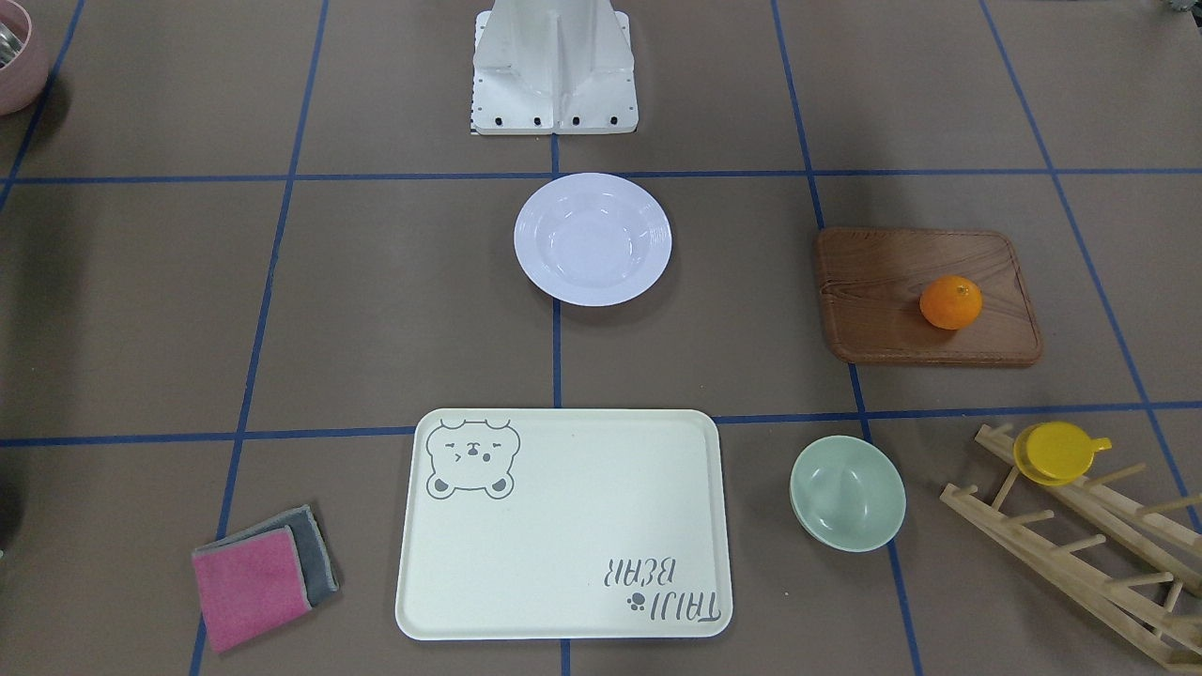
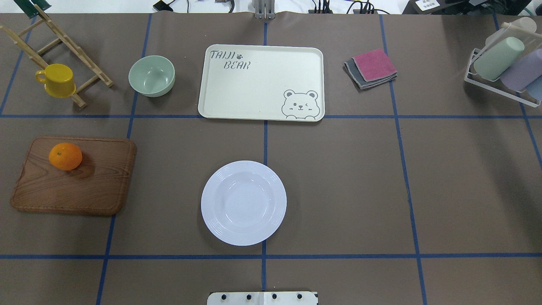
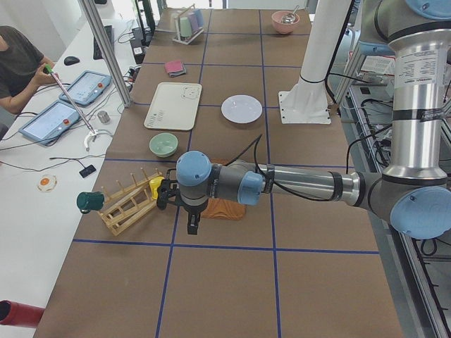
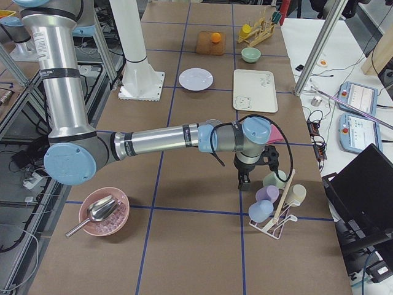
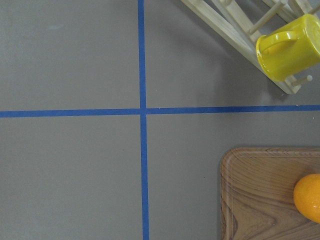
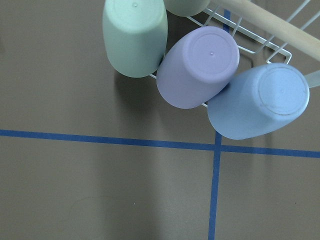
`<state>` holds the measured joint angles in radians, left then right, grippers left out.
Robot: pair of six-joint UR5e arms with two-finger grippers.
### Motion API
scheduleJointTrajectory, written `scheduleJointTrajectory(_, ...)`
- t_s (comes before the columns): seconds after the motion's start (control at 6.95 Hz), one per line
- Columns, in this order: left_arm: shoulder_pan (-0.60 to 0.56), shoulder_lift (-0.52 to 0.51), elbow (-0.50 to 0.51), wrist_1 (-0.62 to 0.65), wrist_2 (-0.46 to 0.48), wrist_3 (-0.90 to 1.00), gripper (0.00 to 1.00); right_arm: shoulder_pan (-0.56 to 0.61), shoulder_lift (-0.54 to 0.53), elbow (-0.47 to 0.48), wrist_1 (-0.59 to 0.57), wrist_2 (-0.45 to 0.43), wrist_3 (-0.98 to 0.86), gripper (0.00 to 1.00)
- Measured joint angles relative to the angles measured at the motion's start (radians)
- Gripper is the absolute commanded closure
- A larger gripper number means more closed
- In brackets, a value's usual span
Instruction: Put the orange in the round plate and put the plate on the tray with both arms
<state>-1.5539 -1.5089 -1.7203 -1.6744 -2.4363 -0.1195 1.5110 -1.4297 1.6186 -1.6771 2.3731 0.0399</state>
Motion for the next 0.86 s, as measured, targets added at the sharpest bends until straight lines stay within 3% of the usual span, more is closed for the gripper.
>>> scheduleJointTrajectory(0.86, 0.002, 0.012, 0.001, -0.034, -0.002, 0.000, 0.00, 0.000, 0.000, 0.016, 0.001, 0.000, -0.001, 0.00)
